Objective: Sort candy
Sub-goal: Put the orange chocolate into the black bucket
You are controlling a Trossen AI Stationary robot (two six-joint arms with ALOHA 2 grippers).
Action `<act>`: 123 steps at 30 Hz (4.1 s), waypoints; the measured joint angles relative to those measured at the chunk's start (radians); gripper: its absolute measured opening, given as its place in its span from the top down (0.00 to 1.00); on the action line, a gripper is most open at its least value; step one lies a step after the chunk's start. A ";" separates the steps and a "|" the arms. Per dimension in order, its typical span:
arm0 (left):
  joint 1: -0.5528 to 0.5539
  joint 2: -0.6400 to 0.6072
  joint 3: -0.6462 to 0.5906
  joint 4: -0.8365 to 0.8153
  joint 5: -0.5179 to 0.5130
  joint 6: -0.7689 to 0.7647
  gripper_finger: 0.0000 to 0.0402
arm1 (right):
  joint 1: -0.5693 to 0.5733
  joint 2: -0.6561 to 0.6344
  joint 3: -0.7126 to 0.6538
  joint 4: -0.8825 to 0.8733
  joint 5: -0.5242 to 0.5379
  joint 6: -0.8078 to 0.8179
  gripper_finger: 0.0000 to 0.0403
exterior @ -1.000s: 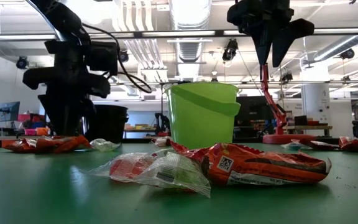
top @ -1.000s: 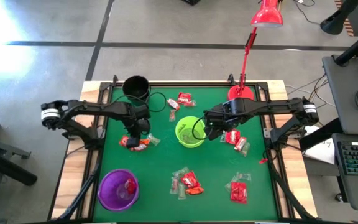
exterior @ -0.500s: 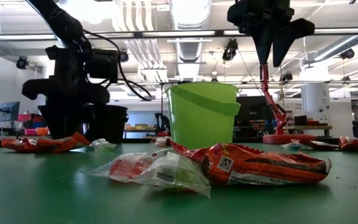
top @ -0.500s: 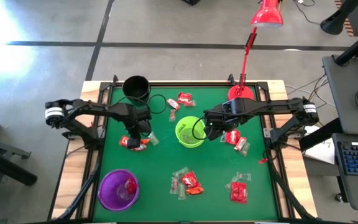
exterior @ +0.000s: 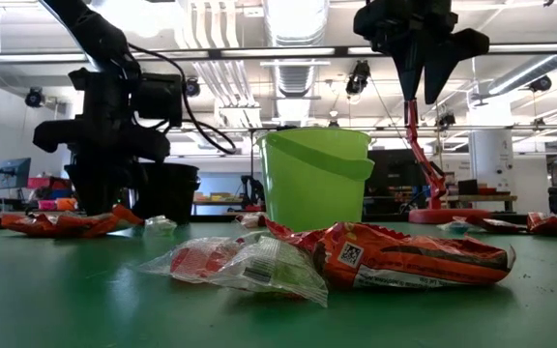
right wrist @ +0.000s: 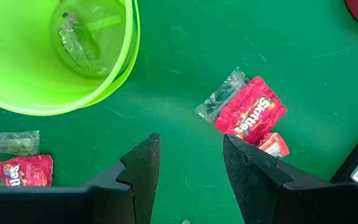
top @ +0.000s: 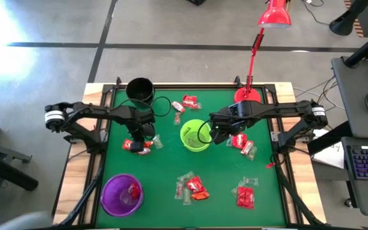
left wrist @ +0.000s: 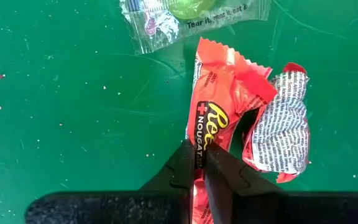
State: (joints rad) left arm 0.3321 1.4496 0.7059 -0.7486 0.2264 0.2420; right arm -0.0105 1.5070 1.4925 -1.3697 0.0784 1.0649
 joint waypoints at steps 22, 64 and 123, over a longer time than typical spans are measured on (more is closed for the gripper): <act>0.000 -0.012 0.000 -0.021 0.000 0.000 1.00 | 0.000 0.000 0.000 0.020 0.000 0.009 0.58; 0.114 -0.175 0.400 -0.301 -0.193 0.093 1.00 | 0.000 0.000 0.000 0.023 0.001 -0.027 0.58; 0.480 -0.161 0.588 -0.458 -0.078 0.237 1.00 | 0.000 0.000 0.000 0.027 0.000 -0.009 0.58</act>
State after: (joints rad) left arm 0.8120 1.2888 1.2938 -1.2068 0.1486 0.4795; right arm -0.0105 1.5066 1.4925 -1.3430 0.0788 1.0558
